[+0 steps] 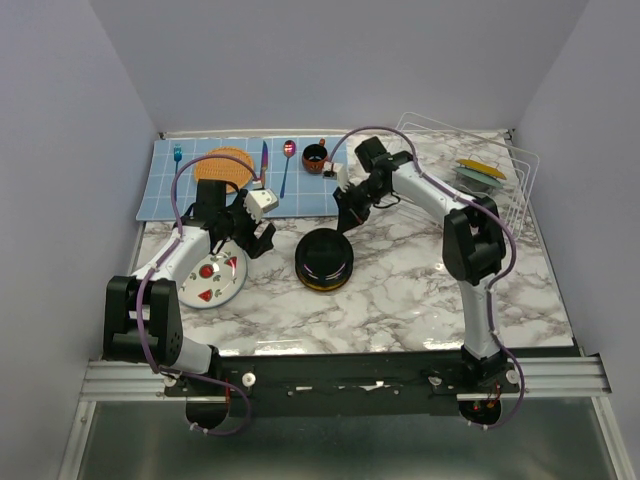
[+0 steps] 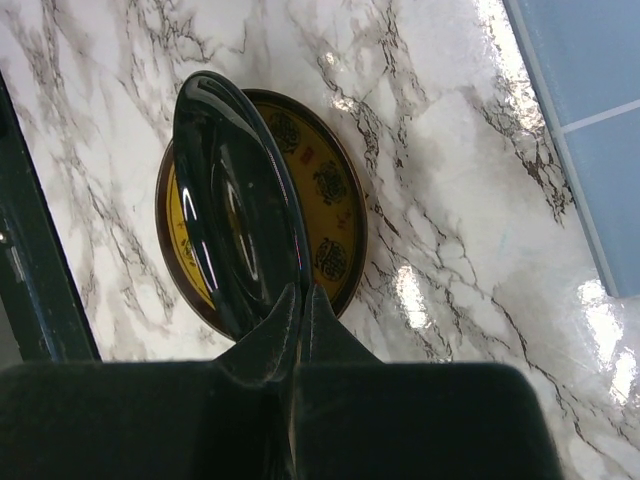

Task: Unload the plates from the dish rack
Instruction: Place the plate at the center of the board.

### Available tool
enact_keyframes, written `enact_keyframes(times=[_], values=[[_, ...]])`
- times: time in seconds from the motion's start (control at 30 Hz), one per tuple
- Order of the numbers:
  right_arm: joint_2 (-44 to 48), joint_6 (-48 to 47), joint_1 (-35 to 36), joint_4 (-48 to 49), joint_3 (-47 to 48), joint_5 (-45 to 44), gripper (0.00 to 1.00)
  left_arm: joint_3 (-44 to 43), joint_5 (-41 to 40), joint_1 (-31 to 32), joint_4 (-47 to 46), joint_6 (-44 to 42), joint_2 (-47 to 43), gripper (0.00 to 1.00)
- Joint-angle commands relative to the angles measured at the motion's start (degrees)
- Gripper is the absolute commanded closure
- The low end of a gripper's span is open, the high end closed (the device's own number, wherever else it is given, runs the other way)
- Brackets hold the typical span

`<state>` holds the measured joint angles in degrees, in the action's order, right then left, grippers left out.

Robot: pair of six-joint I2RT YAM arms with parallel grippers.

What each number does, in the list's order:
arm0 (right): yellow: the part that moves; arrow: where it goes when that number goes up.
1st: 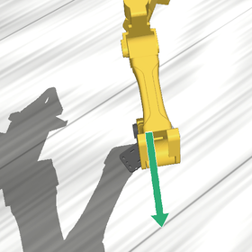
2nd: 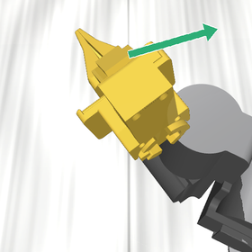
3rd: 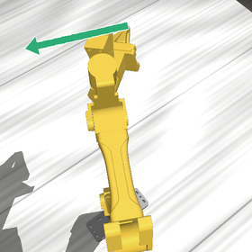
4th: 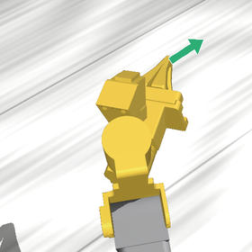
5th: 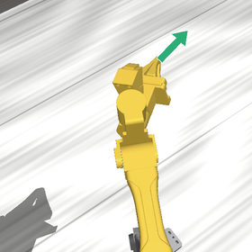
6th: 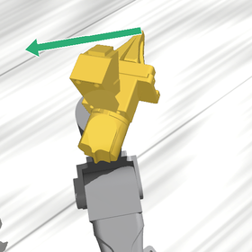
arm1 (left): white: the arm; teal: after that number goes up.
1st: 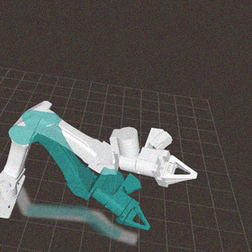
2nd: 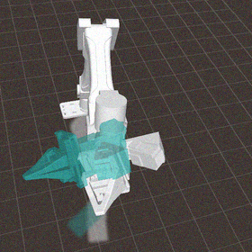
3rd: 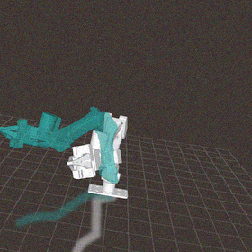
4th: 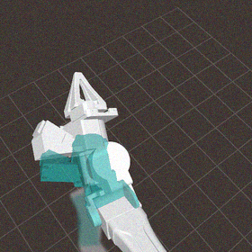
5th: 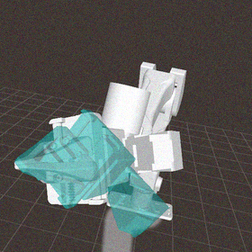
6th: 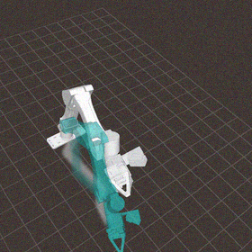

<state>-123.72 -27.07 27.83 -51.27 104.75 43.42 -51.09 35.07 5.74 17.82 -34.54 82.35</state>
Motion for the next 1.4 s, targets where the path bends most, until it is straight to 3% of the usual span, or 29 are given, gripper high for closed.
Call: enact_keyframes(times=[0.0,0.7,0.93,1.37], values=[[-2.31,-1.23,0.82,-1.29,0.46,2.37,0.99,0.73,-0.88,0.33,0.02,-0.88,-0.61,0.01],[-6.26,-0.62,1.96,-1.99,3.09,-1.93,0.99,0.73,-1.41,0.33,0.02,-1.49,-0.87,0.01],[-7.06,-0.88,2.05,-3.05,3.80,-4.92,0.82,0.82,-1.50,0.41,0.11,-1.67,-1.05,0.01],[-5.65,-1.76,2.05,-2.61,1.16,-6.42,0.78,0.82,-1.58,0.33,-0.25,-1.49,-0.78,0.01]])
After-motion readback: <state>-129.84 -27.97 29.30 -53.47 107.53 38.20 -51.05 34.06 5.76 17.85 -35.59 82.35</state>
